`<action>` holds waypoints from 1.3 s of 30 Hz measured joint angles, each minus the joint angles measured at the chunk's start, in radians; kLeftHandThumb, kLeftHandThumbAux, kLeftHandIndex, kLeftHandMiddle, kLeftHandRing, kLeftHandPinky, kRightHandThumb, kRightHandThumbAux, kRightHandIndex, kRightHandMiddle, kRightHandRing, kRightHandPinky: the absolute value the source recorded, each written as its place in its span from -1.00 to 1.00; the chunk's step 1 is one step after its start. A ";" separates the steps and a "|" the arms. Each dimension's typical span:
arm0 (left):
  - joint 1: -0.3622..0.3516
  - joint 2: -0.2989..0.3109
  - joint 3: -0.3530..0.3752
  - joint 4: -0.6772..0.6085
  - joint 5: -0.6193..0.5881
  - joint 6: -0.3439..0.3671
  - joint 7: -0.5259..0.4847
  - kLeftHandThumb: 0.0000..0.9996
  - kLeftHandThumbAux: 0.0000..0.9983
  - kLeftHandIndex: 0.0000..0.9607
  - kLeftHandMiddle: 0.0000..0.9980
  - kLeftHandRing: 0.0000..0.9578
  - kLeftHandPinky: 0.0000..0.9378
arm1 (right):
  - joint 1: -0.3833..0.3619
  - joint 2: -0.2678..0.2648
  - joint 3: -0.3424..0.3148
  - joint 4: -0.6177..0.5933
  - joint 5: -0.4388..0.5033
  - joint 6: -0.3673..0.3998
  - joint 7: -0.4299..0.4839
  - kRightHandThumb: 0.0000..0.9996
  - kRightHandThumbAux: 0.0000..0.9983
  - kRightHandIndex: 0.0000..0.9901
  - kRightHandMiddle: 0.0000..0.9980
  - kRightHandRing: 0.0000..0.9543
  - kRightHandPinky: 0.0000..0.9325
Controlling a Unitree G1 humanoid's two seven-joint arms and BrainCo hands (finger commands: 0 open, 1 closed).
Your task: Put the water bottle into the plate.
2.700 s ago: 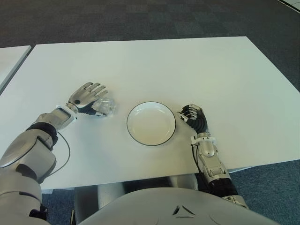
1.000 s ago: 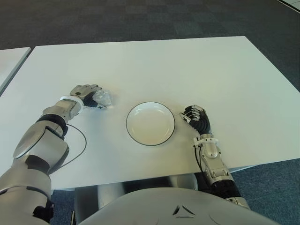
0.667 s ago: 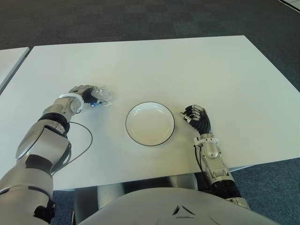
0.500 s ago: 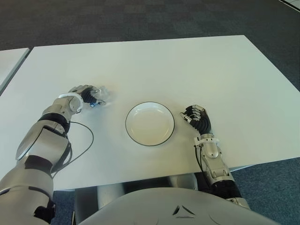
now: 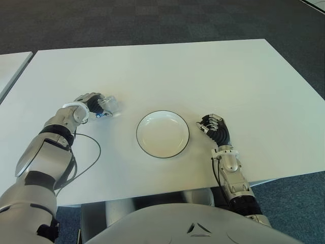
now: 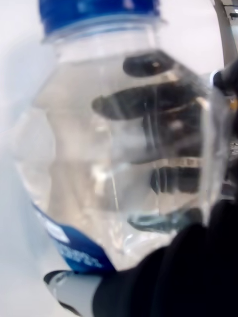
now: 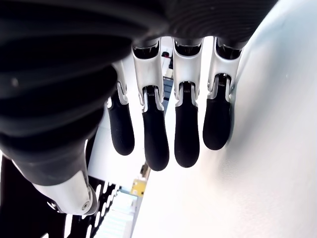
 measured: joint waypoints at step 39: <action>0.034 -0.039 0.078 0.000 -0.058 0.049 0.033 0.50 0.40 -0.08 0.71 0.79 0.82 | -0.016 0.005 -0.016 0.027 0.001 -0.012 -0.004 0.42 0.46 -0.14 0.04 0.06 0.07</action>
